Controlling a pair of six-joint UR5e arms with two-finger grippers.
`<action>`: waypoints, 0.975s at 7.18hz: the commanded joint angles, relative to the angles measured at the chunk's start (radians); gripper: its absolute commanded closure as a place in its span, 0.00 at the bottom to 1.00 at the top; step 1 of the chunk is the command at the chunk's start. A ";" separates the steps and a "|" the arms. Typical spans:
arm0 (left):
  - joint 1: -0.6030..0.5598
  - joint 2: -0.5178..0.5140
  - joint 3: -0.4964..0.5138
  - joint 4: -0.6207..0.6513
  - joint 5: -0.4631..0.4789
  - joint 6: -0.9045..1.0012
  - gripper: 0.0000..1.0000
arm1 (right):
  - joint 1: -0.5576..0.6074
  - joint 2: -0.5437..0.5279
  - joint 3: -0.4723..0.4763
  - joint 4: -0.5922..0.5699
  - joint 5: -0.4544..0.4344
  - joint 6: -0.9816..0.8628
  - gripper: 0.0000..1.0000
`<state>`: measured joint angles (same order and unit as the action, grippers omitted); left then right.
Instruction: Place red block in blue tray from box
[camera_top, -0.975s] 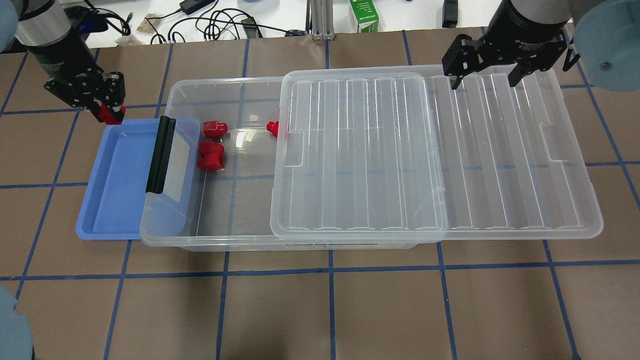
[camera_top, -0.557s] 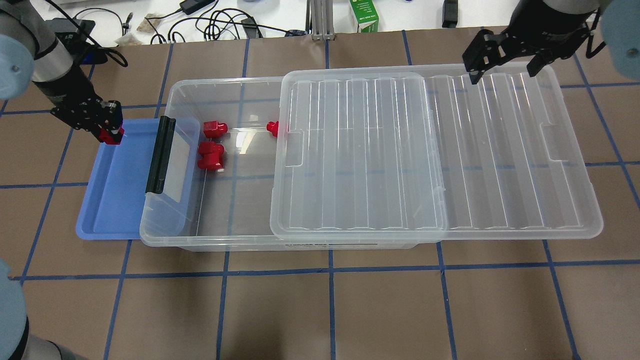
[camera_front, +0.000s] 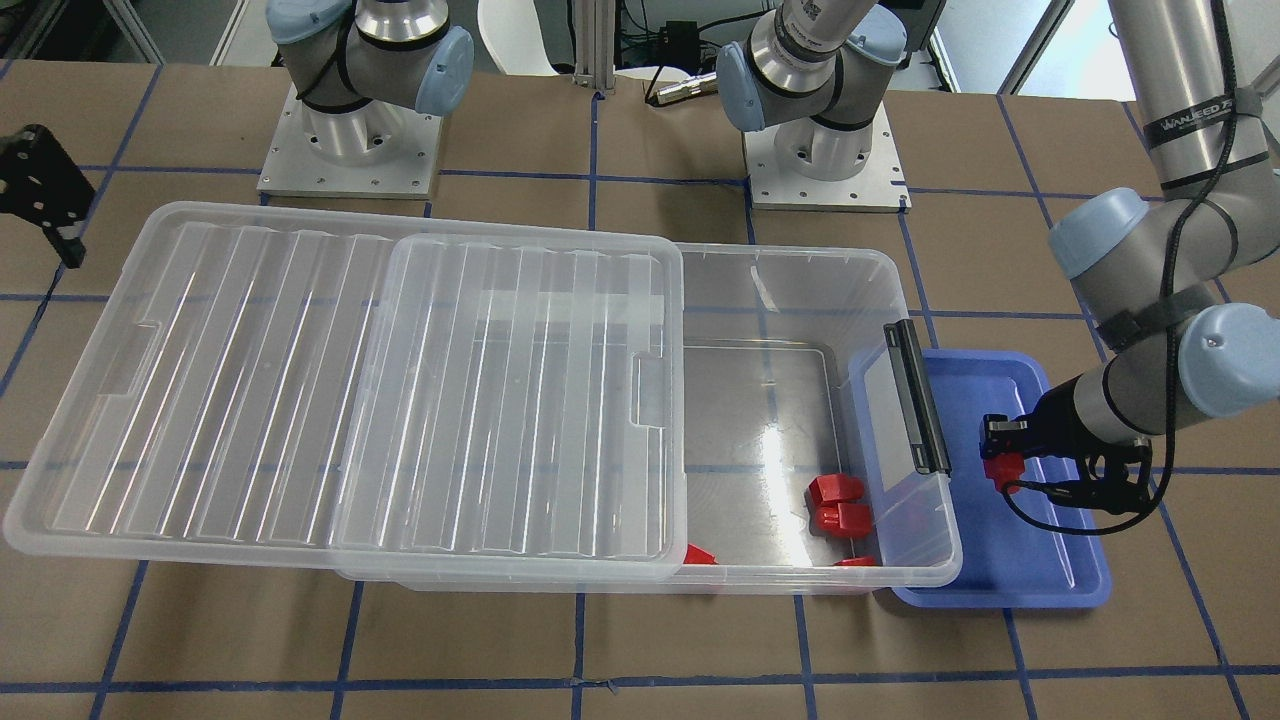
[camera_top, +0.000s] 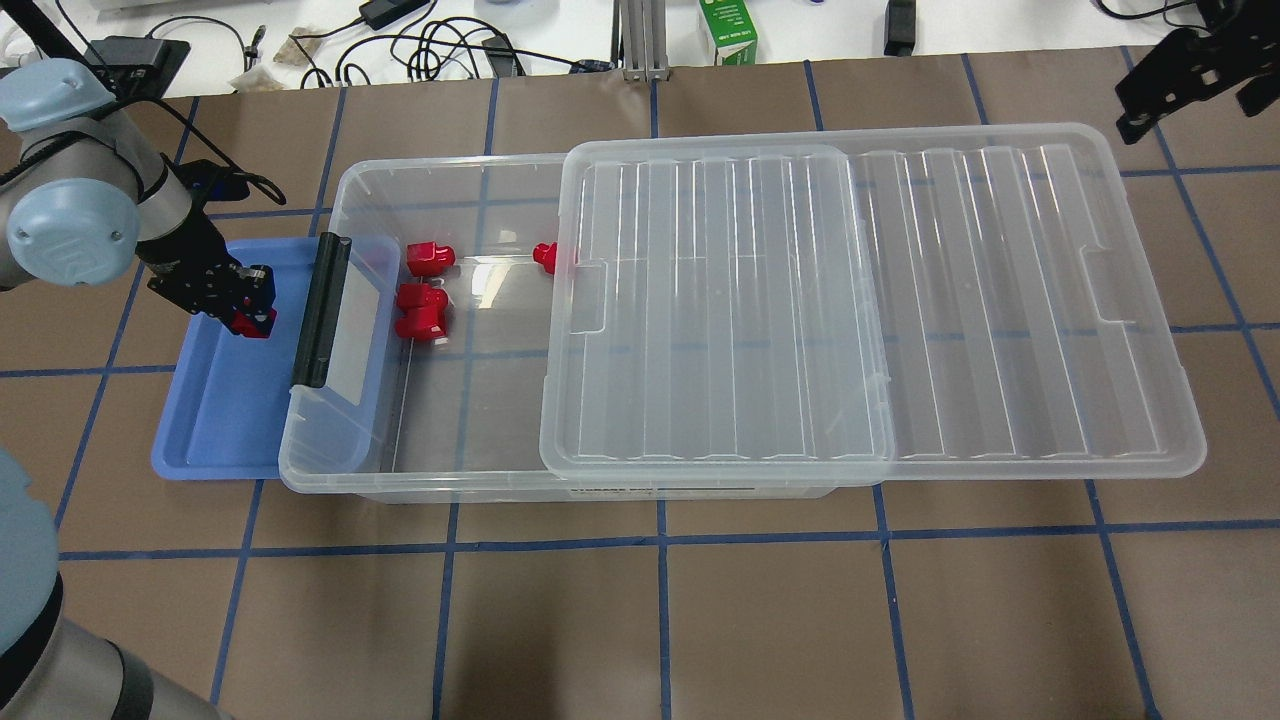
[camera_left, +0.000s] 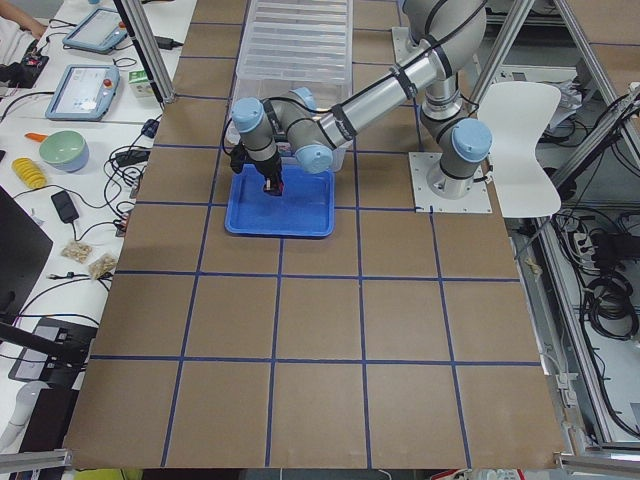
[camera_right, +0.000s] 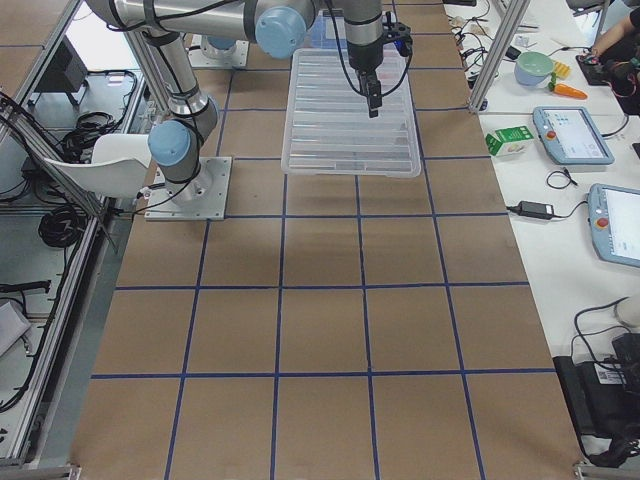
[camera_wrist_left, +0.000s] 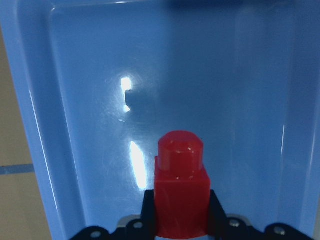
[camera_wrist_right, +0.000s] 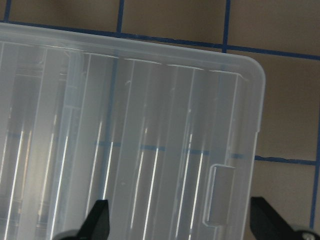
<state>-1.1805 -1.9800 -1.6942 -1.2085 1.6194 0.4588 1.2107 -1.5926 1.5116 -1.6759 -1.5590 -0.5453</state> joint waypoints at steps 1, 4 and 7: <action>0.001 -0.049 -0.005 0.032 0.001 0.001 1.00 | -0.104 -0.012 -0.010 0.027 -0.006 -0.109 0.00; 0.005 -0.085 -0.004 0.058 0.001 0.023 0.97 | -0.169 -0.003 0.024 0.018 -0.007 -0.186 0.00; 0.009 -0.111 0.007 0.058 0.004 0.024 0.13 | -0.210 0.121 0.157 -0.084 -0.004 -0.191 0.00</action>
<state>-1.1729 -2.0806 -1.6950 -1.1501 1.6203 0.4818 1.0206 -1.5251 1.6184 -1.7059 -1.5648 -0.7328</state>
